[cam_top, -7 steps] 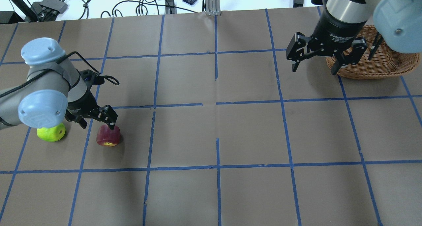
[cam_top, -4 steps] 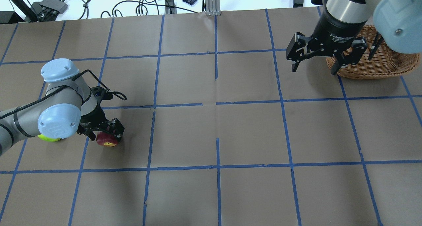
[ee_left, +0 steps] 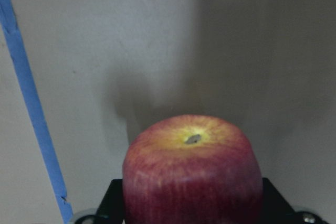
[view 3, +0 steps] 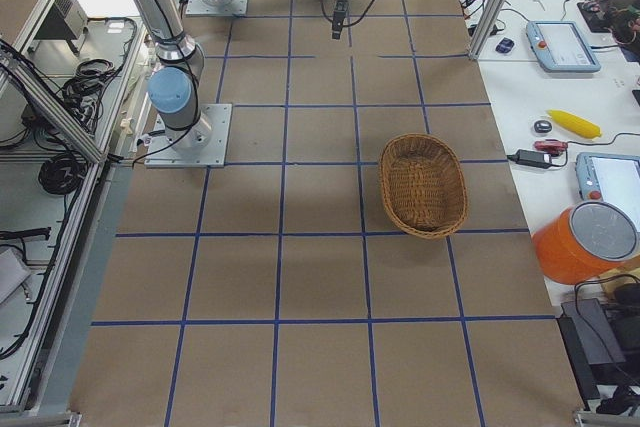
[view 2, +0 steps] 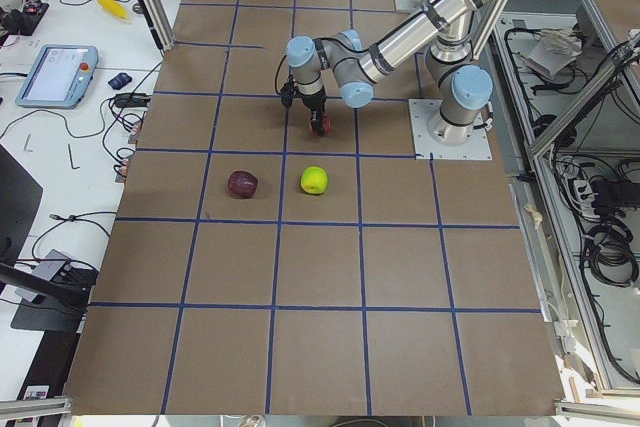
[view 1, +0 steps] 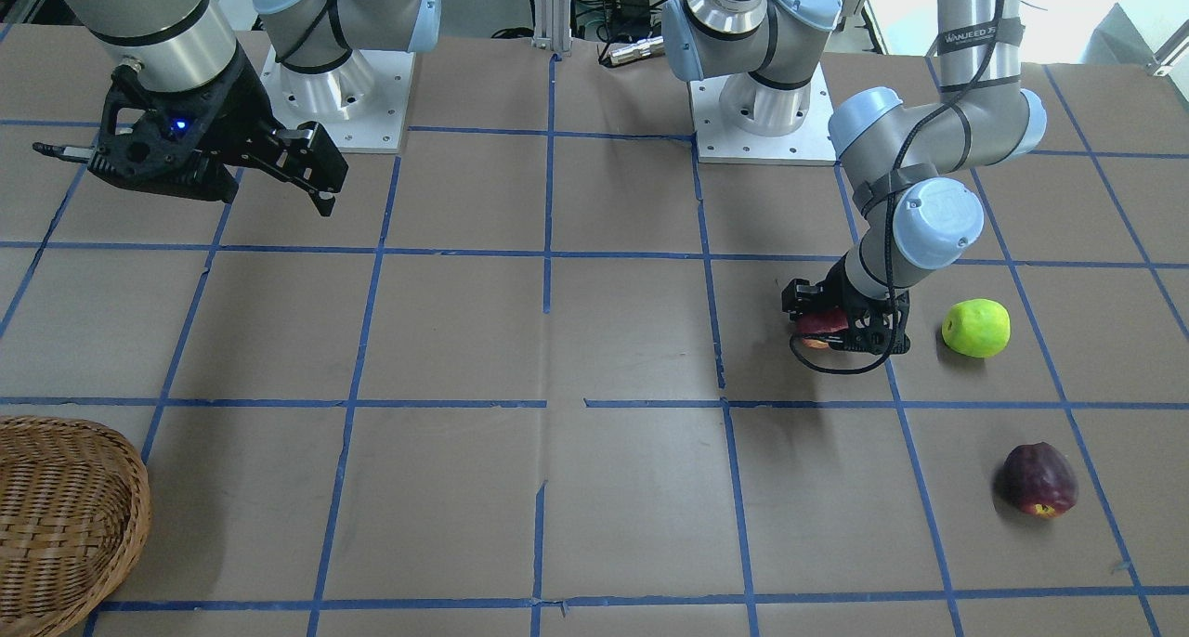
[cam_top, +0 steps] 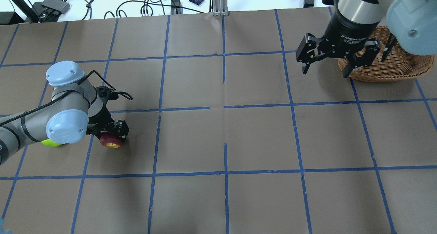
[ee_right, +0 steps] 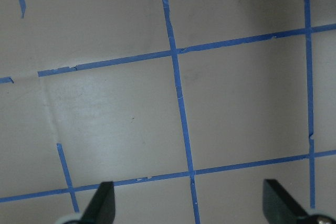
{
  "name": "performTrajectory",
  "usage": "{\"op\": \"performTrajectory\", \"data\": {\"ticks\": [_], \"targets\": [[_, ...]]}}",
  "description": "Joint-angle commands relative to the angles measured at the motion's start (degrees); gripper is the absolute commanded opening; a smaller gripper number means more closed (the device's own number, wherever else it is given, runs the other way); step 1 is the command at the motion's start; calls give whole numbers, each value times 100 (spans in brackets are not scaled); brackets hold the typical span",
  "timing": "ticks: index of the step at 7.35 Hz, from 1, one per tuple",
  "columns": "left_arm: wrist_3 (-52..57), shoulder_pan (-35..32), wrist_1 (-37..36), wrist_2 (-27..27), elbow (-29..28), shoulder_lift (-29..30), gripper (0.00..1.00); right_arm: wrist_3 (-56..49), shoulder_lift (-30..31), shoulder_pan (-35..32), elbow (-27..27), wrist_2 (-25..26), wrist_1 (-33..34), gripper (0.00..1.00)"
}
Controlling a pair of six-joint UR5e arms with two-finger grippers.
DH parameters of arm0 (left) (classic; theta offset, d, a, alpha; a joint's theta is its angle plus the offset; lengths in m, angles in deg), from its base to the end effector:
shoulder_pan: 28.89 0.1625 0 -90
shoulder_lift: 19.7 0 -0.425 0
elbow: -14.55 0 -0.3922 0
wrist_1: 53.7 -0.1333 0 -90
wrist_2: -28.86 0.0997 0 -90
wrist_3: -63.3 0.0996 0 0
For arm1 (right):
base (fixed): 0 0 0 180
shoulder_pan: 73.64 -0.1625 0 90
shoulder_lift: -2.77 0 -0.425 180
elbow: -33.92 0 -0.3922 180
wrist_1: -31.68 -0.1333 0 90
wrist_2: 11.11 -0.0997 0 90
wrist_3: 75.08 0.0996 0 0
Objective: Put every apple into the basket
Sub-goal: 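Carry the red apple with the left gripper toward the table center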
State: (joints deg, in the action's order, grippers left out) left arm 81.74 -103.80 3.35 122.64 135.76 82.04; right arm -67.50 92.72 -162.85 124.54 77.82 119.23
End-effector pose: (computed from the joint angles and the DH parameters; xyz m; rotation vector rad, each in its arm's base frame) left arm -0.0040 -0.4718 0.1962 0.1001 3.1138 0.2906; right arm 0.1284 -0.4885 0.4781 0.2288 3.1166 0.0867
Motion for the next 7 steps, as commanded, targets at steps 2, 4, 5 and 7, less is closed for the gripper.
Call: {"op": "performTrajectory", "data": {"ticks": [2,4,5,7], "targets": [[-1345,-687,193,-1098,-429,-242,35,-3,-4,0,0,27,8,100],[-3331,-2039,52,-1248,-850,3,34,-29,-21,17,0,1,52,100],[-3860,-2463,-44,-1553,-1105,291,34,-38,-21,52,-9,45,60,100],[-4269,-2642,-1069,-2478,-1160,1012,34,-21,-65,218,0,45,148,100]]}}
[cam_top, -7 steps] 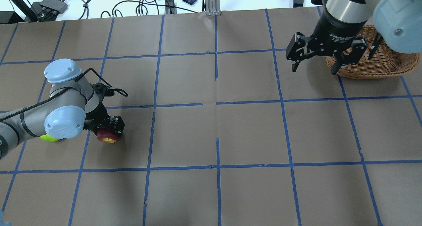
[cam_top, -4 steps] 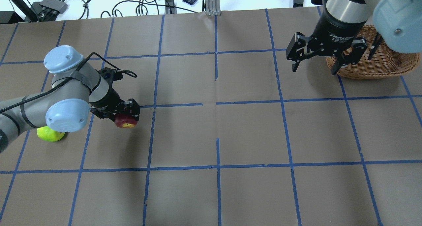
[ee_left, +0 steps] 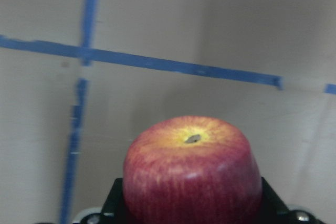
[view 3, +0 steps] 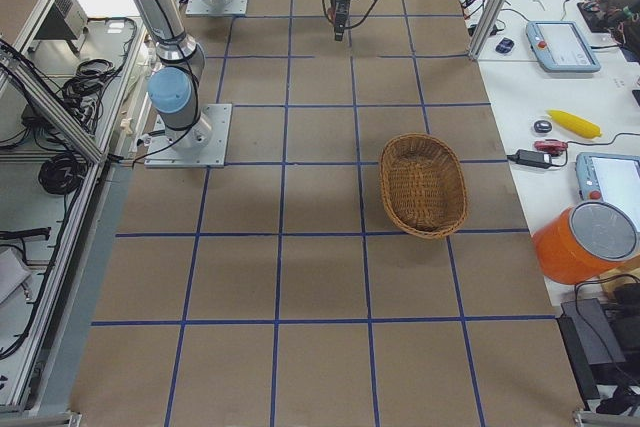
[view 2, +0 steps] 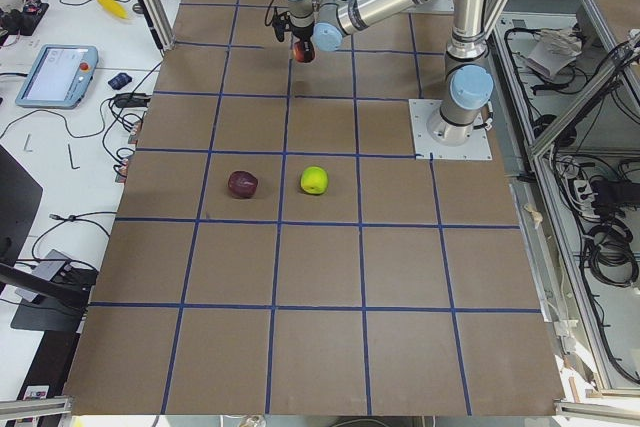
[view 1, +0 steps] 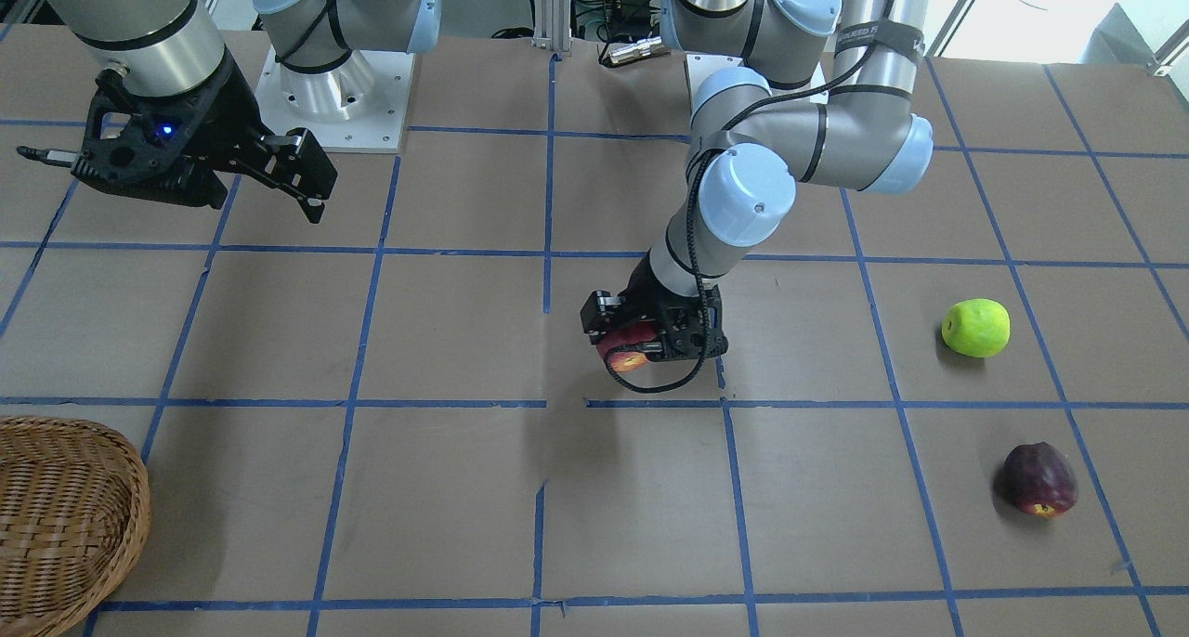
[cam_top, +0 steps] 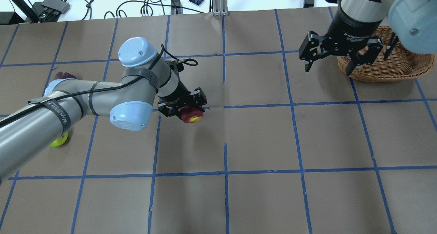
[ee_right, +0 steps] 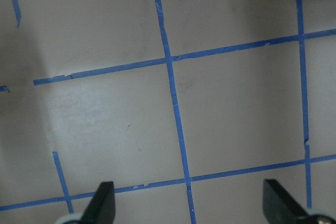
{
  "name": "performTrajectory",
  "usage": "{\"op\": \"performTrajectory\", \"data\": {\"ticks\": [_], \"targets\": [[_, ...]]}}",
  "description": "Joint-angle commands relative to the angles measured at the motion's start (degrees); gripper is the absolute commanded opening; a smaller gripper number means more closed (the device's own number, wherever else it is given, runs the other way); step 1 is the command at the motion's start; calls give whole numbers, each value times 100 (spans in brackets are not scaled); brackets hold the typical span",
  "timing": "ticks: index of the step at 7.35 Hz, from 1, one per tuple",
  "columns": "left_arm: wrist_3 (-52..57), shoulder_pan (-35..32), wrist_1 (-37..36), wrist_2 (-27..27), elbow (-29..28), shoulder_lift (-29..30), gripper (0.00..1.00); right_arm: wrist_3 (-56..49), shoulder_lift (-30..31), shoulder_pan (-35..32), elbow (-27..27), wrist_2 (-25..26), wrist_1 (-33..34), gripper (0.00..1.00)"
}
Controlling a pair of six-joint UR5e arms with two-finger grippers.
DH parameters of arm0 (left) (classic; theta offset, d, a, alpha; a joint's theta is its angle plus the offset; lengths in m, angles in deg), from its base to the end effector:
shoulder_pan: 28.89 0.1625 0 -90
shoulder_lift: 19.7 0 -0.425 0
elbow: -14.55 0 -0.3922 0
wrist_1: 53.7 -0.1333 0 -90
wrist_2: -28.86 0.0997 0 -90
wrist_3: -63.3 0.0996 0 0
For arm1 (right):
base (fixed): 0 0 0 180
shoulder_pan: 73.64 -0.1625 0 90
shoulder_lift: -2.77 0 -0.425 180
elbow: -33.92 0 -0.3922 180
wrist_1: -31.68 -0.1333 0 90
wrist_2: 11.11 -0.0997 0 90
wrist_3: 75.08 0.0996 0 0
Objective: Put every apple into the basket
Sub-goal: 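Carry the red apple with the left gripper toward the table center, then release the red apple at the center and lift the left gripper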
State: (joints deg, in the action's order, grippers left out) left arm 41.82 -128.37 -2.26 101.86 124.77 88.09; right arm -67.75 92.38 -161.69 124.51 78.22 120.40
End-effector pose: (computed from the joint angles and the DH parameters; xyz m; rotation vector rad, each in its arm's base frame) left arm -0.2491 -0.5054 0.2314 0.2960 -2.8360 -0.1005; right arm 0.1177 -0.4950 0.4773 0.2537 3.1208 0.0626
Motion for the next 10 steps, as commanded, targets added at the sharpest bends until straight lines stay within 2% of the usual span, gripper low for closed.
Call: {"op": "performTrajectory", "data": {"ticks": [1,3,4,6,7,8,9,10], "targets": [[-303,-282,-694,-418,-79,575,34,5,-153,217,2,-64,-21,100],[-330,-318,-784,-445,-70,690,37,66,-172,253,2,-65,-21,100],[-382,-318,-784,-445,-96,682,98,66,-180,253,28,-56,5,100],[-418,-204,-688,-453,-114,489,100,92,-172,227,247,-73,5,100],[-339,-3,-383,-419,-314,384,100,66,-172,210,335,-65,231,100],[-43,364,655,-392,-812,148,100,75,-145,157,354,-108,425,100],[665,733,1997,-322,-1287,-72,100,57,-171,-70,354,-379,462,100],[1394,1085,2950,105,-1414,-257,100,75,-380,-316,354,-668,584,100]]}}
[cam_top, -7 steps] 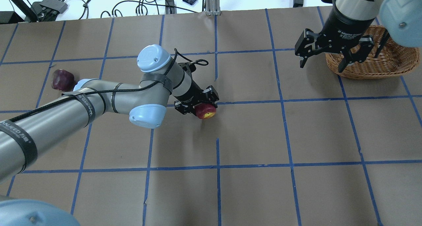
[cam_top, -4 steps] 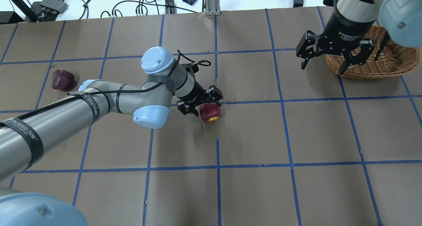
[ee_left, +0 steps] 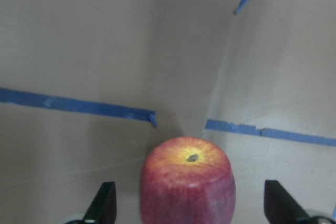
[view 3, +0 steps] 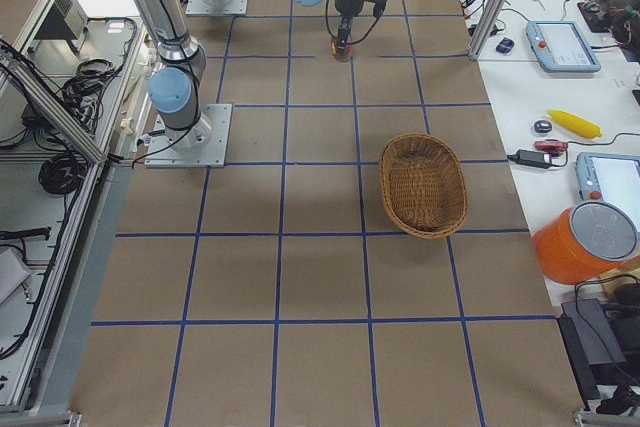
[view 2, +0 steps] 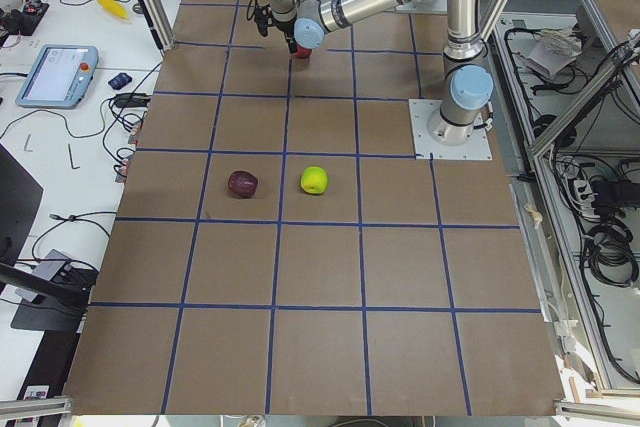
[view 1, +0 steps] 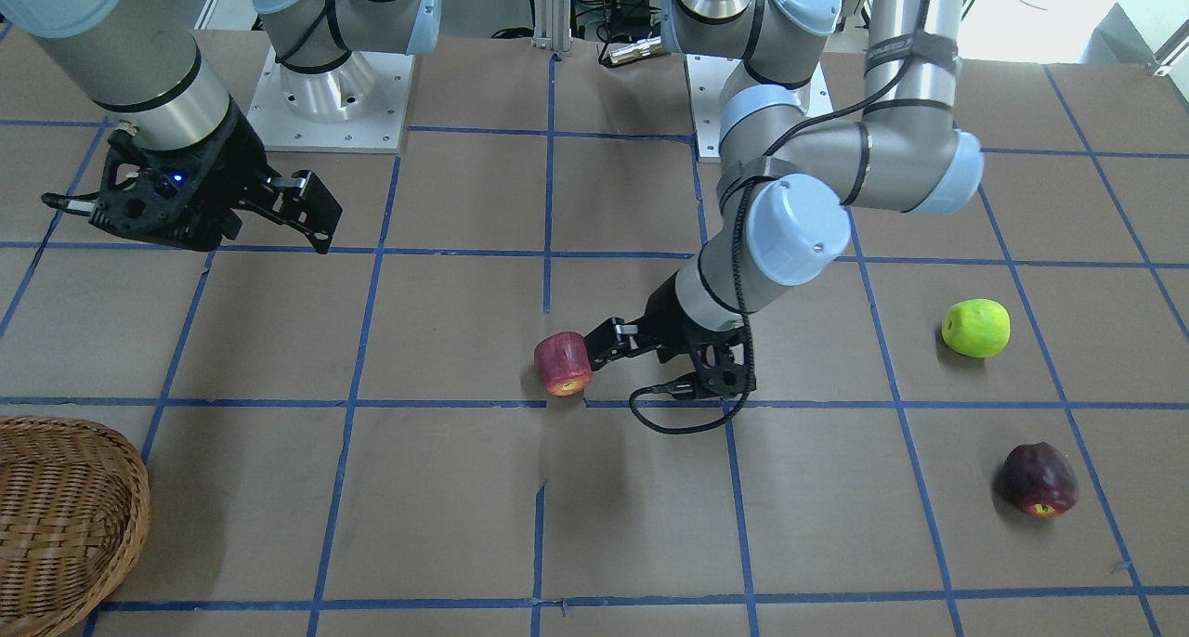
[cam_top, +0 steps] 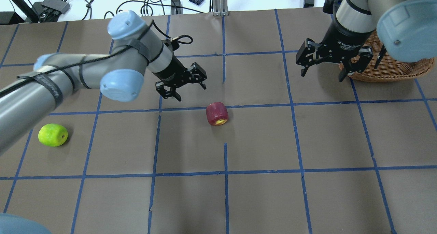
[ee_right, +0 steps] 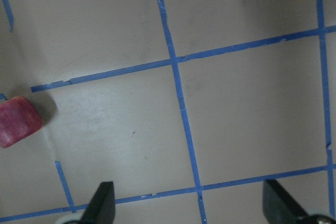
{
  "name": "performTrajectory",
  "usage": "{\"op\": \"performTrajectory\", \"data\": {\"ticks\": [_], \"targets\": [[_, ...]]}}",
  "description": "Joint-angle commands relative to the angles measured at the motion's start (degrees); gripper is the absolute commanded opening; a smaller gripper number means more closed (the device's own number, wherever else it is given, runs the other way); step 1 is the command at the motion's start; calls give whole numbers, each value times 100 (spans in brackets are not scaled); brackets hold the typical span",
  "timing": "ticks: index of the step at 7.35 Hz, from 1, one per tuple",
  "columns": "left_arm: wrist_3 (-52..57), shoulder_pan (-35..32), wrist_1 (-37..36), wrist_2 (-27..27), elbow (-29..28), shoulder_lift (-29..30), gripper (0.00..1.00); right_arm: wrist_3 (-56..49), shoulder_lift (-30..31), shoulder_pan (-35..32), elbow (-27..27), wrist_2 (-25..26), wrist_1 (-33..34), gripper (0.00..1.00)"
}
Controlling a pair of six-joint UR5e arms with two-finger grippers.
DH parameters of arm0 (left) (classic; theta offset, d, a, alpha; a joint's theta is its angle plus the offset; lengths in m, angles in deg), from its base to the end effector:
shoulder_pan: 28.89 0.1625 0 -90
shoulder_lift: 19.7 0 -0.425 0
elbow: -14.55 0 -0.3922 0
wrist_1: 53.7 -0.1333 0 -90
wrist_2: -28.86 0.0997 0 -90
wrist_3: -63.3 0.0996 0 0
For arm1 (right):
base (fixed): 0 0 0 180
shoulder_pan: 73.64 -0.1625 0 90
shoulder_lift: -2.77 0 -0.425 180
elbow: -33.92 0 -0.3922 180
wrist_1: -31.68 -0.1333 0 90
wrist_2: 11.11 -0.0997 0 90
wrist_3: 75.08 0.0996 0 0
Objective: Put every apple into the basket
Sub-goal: 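Release the red apple at the center and lift the left gripper, then grasp the red apple with the right gripper while left descends to green apple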
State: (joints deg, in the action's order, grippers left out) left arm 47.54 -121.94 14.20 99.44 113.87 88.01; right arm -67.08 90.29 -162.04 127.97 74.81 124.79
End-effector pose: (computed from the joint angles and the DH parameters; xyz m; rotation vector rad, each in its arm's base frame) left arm -0.1965 -0.5602 0.2870 0.3321 -2.7950 -0.1982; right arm 0.1263 -0.5054 0.4374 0.2603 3.0613 0.0977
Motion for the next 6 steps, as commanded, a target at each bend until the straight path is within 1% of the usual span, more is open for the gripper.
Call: {"op": "performTrajectory", "data": {"ticks": [1,2,3,4,5,6], "targets": [[1177,785,1826,1012,-308,-459,100,17,-374,-614,9,-330,477,100],[1737,997,1979,1802,-264,-583,100,130,-637,-1078,18,-348,863,100],[2604,1234,1972,2593,-159,-627,100,540,-918,-1483,26,-330,1067,100],[3361,1558,1920,3323,16,-654,100,666,-1182,-1853,26,-330,1382,100],[3926,2031,1719,3513,218,-646,100,667,-1428,-2126,26,-339,1698,100],[4454,2636,1430,3550,420,-567,100,650,-1718,-2225,26,-339,2041,100]]}}
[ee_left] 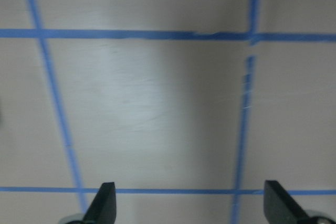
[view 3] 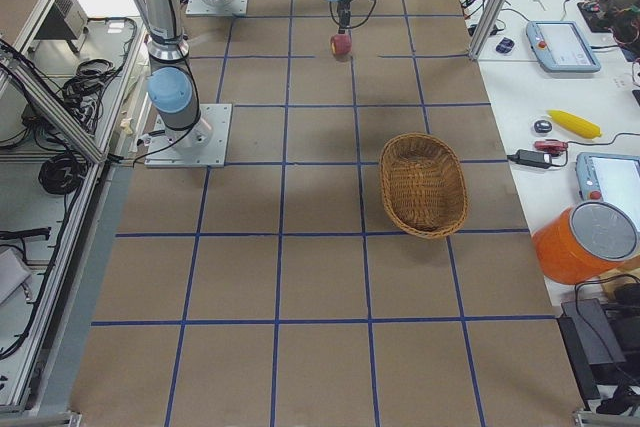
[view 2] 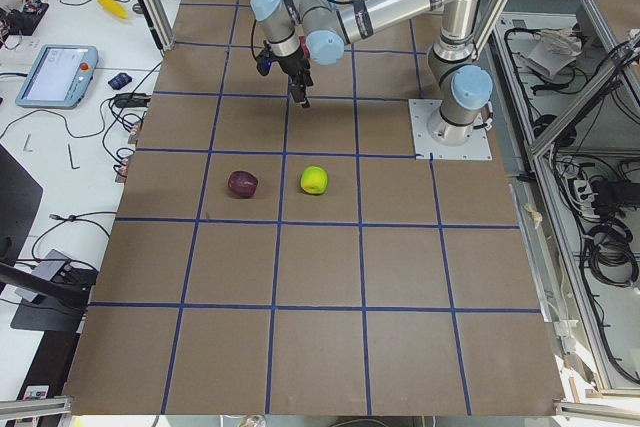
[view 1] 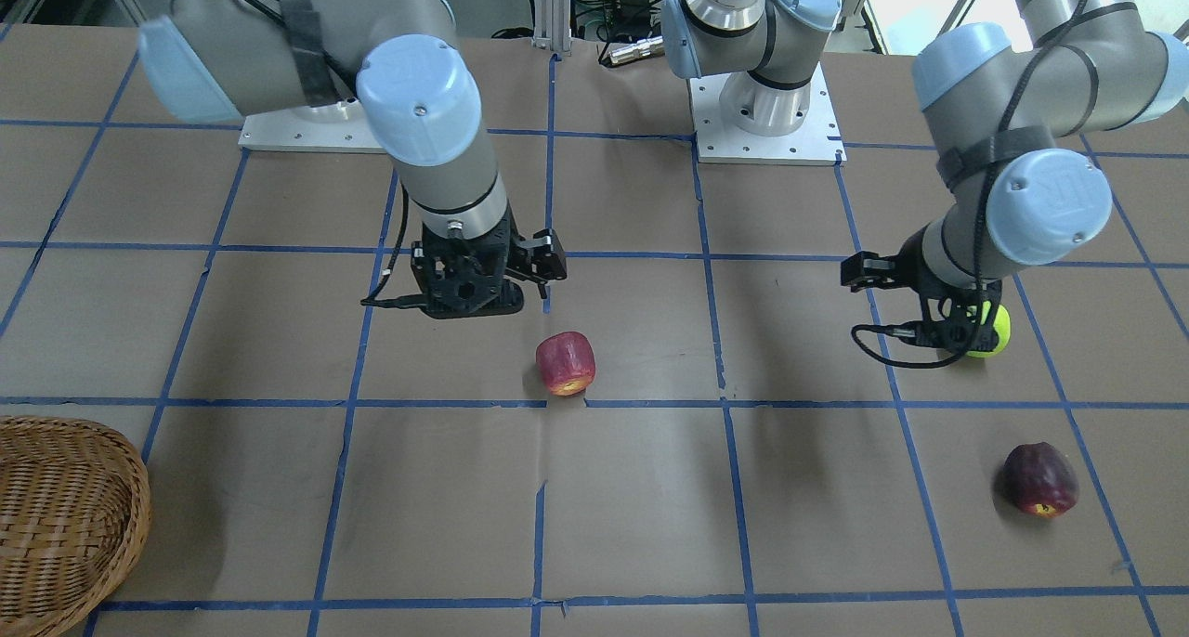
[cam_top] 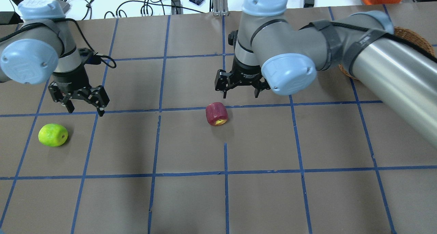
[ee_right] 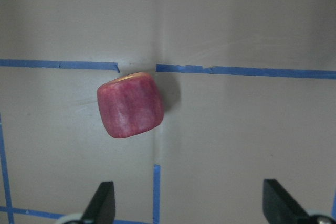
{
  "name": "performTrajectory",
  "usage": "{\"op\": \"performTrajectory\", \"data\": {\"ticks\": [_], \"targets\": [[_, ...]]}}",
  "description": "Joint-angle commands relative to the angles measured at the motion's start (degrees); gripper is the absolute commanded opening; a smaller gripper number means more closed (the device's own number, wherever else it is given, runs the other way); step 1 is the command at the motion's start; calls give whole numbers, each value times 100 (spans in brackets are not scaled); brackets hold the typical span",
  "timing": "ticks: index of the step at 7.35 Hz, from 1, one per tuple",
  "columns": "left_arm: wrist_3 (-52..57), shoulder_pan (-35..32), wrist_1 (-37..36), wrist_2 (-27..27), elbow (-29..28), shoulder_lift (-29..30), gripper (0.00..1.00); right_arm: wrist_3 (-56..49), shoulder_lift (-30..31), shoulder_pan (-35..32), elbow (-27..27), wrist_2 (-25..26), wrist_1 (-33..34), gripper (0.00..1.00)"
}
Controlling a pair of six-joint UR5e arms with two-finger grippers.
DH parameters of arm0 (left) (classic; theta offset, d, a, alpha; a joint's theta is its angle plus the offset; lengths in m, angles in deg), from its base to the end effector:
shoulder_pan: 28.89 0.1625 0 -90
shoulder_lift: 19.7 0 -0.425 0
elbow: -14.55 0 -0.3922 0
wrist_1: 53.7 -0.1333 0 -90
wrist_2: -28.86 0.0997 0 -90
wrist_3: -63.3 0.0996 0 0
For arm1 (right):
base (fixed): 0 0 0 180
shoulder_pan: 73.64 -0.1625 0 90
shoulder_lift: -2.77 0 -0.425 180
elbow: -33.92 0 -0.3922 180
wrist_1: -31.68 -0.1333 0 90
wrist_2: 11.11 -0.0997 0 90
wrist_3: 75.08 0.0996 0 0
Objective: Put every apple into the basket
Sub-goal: 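Grasp the red apple with the right gripper while left descends to green apple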
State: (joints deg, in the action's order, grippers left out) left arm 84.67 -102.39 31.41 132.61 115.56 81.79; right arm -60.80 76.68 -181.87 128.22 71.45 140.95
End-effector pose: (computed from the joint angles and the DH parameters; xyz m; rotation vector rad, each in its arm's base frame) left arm 0.0405 -0.5228 0.3065 0.1813 2.9602 0.5505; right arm 0.3213 -0.5082 0.3335 -0.1022 3.0195 0.0833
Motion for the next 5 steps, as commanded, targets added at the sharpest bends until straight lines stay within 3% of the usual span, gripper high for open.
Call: {"op": "performTrajectory", "data": {"ticks": [1,3,5], "targets": [[1590,1184,-946,242,470,229,100,31,-682,-269,1,-64,743,100],[2089,1311,-2082,330,945,423,100,40,-1210,-383,-8,-73,1350,100],[2572,1513,-2506,339,1088,608,100,13,-1563,-392,1,-73,1676,100]]}}
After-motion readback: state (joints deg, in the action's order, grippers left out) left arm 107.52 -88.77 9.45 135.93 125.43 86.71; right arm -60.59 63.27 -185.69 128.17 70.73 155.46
